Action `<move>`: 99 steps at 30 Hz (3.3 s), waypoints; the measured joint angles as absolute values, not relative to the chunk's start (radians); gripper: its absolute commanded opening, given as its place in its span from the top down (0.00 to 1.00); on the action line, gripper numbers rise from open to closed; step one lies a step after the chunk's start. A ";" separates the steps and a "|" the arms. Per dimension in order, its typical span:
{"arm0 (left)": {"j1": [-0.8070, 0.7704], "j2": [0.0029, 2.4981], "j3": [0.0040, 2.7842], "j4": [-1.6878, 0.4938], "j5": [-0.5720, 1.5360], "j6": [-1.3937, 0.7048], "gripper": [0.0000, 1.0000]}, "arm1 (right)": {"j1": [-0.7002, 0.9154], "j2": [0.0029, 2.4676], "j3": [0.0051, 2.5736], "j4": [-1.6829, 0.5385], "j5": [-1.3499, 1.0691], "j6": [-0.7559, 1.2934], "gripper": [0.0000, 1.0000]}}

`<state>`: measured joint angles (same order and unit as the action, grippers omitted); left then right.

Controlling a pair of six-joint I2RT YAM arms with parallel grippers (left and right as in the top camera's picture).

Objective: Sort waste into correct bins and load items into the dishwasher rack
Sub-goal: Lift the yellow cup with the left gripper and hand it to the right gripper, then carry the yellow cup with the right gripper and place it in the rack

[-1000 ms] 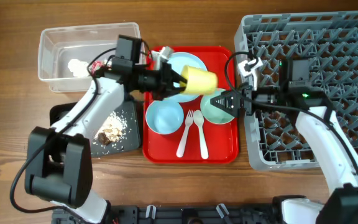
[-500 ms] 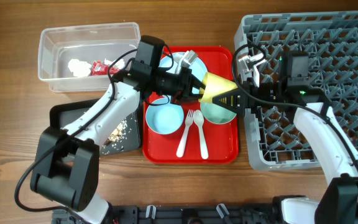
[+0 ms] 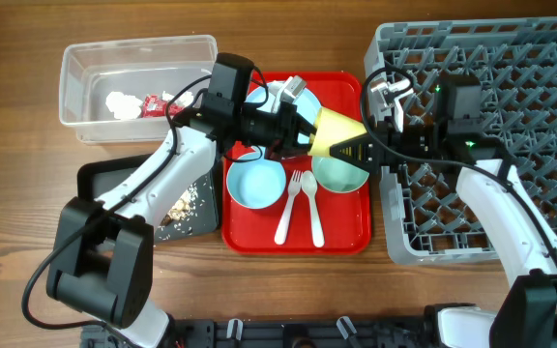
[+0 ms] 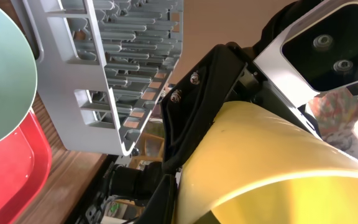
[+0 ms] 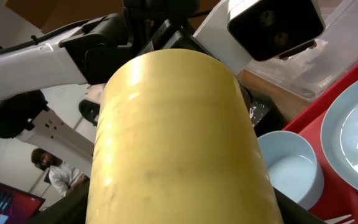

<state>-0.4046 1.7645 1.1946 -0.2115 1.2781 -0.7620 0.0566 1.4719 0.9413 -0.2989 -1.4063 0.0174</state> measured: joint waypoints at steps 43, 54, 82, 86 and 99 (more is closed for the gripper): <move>-0.064 1.460 1.195 -0.783 0.456 -0.367 0.43 | -0.808 1.723 1.321 -0.836 0.032 0.356 0.80; -0.064 1.460 1.195 -0.797 0.453 -0.366 0.43 | -0.808 1.662 1.393 -0.829 0.036 0.356 0.96; -0.064 1.460 1.195 -0.802 0.437 -0.363 0.42 | -0.809 1.635 1.427 -0.865 0.171 0.395 0.84; -0.064 1.460 1.195 -0.804 0.437 -0.363 0.42 | -0.809 1.636 1.427 -0.818 0.172 0.400 0.88; -0.064 1.460 1.195 -0.812 0.430 -0.363 0.41 | -0.809 1.711 1.427 -0.751 0.181 0.379 0.89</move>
<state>-0.0643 1.4601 1.1954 -0.8120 0.4305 -0.3630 -0.8093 1.7111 1.4265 -0.7509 0.1806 0.3794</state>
